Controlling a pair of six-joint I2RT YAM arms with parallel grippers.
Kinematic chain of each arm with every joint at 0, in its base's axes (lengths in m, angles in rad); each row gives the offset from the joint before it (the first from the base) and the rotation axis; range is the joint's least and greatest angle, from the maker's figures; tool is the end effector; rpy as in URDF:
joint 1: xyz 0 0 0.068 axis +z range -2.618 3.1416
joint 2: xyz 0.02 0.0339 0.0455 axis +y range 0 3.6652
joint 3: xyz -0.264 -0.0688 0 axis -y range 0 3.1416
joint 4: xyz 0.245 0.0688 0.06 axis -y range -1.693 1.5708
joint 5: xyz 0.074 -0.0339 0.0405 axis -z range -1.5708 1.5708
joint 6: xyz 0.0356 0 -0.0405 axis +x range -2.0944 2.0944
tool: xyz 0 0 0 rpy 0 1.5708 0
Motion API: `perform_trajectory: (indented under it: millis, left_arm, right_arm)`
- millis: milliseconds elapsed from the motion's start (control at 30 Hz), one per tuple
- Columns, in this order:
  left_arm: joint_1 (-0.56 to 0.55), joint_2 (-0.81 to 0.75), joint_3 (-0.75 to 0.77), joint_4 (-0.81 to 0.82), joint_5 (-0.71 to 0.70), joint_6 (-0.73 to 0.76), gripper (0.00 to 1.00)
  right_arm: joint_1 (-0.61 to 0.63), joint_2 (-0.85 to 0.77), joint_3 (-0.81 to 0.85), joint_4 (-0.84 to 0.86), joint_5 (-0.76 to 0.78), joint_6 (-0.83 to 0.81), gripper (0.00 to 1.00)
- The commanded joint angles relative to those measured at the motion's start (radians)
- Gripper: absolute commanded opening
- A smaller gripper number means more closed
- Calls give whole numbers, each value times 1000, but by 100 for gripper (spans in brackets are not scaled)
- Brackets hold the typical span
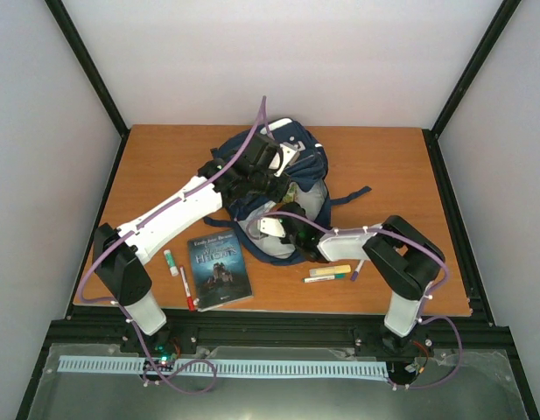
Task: Pack the student bag
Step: Place the book in the student bag.
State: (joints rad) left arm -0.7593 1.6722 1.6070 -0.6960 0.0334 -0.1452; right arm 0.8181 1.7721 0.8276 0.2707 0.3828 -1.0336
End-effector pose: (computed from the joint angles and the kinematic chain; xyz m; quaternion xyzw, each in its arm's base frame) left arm 0.2708 -0.2586 0.3445 0.2841 0.8741 -0.1859 0.3475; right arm 0.2480 0.2454 0.1421 -0.6574 0.5977 -0.2162 0.4048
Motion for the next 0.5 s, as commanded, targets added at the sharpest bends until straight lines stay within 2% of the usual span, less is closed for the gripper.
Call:
perform_trajectory:
  millis: [0,267,467]
  left_arm:
    - [2,-68,24,68,33,-16,1]
    - [1,-66,25,67,42,-18,1]
    - [1,-63,25,66,39,-19,1]
  right_arm:
    - [-37,51,65,129,45,-33,42]
    - [-78,86,95,175,70,-45,42]
    - [-70,22,75,47,15,8,43]
